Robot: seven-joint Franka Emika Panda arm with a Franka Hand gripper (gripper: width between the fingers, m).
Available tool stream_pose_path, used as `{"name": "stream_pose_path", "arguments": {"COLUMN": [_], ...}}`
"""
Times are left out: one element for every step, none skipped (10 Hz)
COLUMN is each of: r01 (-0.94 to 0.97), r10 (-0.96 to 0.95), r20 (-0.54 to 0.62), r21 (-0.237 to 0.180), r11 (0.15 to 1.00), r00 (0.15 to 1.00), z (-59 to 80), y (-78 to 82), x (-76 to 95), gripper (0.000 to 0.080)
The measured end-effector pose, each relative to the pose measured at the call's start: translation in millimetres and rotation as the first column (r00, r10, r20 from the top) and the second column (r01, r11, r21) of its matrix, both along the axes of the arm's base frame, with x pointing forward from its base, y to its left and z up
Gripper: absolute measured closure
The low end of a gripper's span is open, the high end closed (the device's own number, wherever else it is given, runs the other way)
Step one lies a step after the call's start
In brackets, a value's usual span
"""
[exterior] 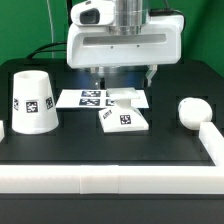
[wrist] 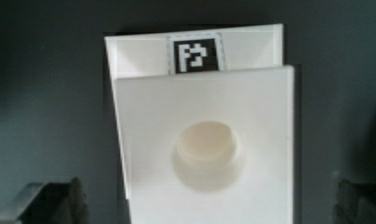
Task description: Assemble lamp
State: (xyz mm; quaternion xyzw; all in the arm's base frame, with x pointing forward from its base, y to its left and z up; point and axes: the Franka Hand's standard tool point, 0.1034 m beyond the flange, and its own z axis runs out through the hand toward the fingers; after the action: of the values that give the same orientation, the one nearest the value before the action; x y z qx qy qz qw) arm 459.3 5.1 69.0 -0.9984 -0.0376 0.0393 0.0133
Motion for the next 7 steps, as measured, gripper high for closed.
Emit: {"name": "stream_pose_path", "arguments": {"r01": [-0.006, -0.028, -0.036, -0.039, -0.039, -0.042, -0.043], "r10": [0.006, 0.028, 0.036, 0.039, 0.039, 0.041, 0.043], "r20": [0.005, 0.013, 0.014, 0.014, 0.011, 0.009, 0.009], "r21": [0.001, 0.004, 0.007, 0.008, 0.008, 0.008, 0.008], "r11": [1.0, 1.0, 0.999, 0.999, 0.999, 0.999, 0.999], "r00": [1.0, 1.0, 0.999, 0.999, 0.999, 0.999, 0.999], "z": [-4.0, -10.3, -15.1, -19.5, -22.8, -23.7, -23.6], "y": [0.4, 0.5, 0.1, -0.9, -0.5, 0.6, 1.4], "x": [-0.6, -0.8, -1.2, -2.0, -3.1, -3.7, -3.8], "gripper": [0.01, 0.01, 0.01, 0.01, 0.01, 0.01, 0.01]}}
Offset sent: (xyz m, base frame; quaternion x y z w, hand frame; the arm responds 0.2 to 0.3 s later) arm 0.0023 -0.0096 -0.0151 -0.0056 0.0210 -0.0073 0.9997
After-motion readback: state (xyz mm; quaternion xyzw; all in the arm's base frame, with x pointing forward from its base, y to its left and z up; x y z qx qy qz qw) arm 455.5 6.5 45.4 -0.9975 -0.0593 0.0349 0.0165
